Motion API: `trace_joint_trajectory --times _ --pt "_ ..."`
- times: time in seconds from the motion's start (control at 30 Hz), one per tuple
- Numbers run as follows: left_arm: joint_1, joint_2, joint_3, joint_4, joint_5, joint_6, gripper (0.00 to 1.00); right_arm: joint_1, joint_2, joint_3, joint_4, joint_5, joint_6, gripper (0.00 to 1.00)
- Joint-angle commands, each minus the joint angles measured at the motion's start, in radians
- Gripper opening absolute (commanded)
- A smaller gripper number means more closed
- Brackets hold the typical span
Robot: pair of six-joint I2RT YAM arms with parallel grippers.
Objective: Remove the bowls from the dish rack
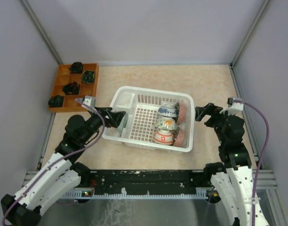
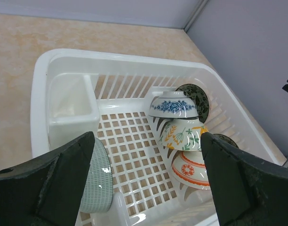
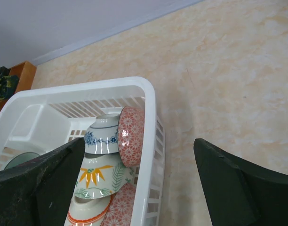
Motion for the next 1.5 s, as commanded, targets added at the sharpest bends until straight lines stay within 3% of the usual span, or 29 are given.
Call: trace_joint_trajectory --times 0.0,0.13,0.27,0.47,1.0,1.27,1.47 --pt "-0.006 -0.019 -0.011 0.0 -0.05 -0.005 0.99 0.007 -0.005 0.011 0.039 -0.009 -0.012 0.99" --pt "-0.005 -0.019 0.011 -0.063 -0.095 0.011 0.99 0.008 -0.005 0.018 0.013 0.036 -0.012 0.99" --pt "-0.006 -0.051 0.018 -0.156 -0.252 -0.006 0.99 0.008 -0.003 0.035 -0.049 0.209 0.016 0.99" --pt "-0.005 -0.147 -0.022 -0.185 -0.397 -0.007 0.99 0.007 -0.008 0.032 -0.043 0.202 0.016 0.99" --pt "-0.006 -0.214 -0.032 -0.209 -0.415 -0.003 0.99 0.007 -0.011 0.029 -0.022 0.13 -0.005 0.99" --pt "-0.005 -0.151 -0.005 -0.231 -0.363 0.007 0.99 0.007 -0.002 0.043 -0.03 0.071 -0.024 0.99" --pt "-0.005 -0.1 0.015 -0.241 -0.347 0.003 0.99 0.008 0.038 0.052 0.049 -0.138 0.019 0.95"
